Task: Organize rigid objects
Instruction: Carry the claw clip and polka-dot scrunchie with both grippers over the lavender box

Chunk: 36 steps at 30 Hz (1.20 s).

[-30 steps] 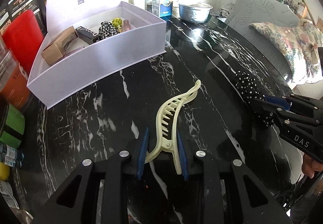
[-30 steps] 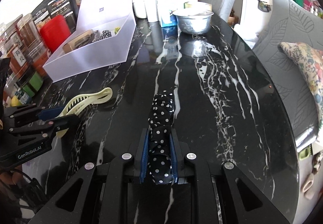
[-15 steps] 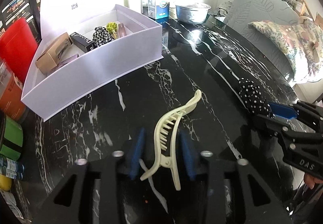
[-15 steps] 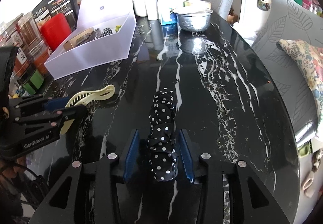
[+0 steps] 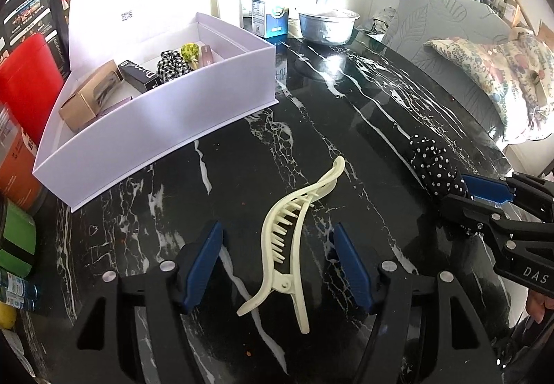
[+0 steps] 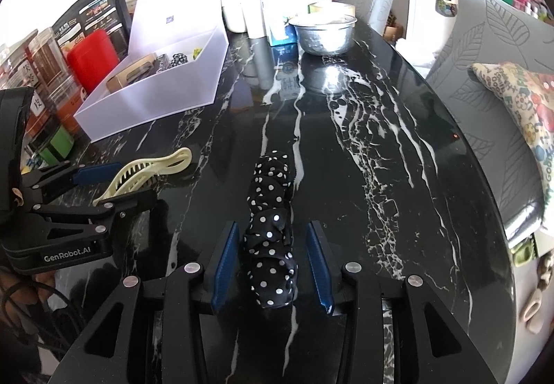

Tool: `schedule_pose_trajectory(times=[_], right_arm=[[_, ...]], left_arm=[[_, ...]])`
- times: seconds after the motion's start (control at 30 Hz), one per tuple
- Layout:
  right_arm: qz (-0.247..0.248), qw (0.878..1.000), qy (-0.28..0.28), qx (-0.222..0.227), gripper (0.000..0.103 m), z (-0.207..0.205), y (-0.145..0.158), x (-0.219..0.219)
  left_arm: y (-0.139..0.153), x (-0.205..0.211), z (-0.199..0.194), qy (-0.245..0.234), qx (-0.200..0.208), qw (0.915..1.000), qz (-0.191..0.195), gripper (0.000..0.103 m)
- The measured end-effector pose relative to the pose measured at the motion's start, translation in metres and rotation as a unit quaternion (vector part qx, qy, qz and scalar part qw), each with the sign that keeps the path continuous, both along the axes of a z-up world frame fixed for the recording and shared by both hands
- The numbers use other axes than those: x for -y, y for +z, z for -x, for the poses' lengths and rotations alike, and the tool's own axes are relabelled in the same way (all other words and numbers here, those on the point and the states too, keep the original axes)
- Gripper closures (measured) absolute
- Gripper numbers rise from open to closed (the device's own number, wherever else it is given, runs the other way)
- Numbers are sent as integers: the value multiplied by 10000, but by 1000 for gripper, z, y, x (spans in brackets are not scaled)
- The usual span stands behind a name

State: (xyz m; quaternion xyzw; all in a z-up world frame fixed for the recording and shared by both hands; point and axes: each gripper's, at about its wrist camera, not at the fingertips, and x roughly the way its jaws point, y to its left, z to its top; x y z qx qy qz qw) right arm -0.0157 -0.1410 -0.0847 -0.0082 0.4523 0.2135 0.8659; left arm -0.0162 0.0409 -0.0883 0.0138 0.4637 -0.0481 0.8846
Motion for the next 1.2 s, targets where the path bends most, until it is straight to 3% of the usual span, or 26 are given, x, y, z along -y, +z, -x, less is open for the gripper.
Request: schedule_pose_trajectory(times=[0.17, 0.2, 0.23, 0.27, 0.3, 0.4, 0.9, 1.2], right_arm=[[-48, 10000, -8, -12, 63, 0, 0, 1], [-35, 10000, 9, 6, 63, 0, 0, 1], [-25, 10000, 9, 18, 64, 1, -1, 0], [-3, 10000, 2, 30, 67, 1, -1, 0], [56, 10000, 14, 49, 79, 2, -1, -1], [-22, 10000, 48, 36, 86, 2, -1, -1], [-173, 9997, 136, 123, 87, 18, 6, -9], [-289, 9984, 479, 122, 87, 31, 10, -28]], left_arm=[[3, 1, 6, -33, 65, 10000, 36, 66], [3, 1, 7, -31, 72, 10000, 59, 77], [4, 1, 7, -25, 81, 9999, 75, 81], [4, 1, 8, -38, 85, 9999, 84, 81], [4, 0, 8, -46, 88, 9999, 86, 82], [4, 0, 8, -52, 60, 9999, 107, 82], [14, -19, 29, 355, 103, 9988, 313, 82], [22, -34, 49, 656, 154, 9973, 302, 82]])
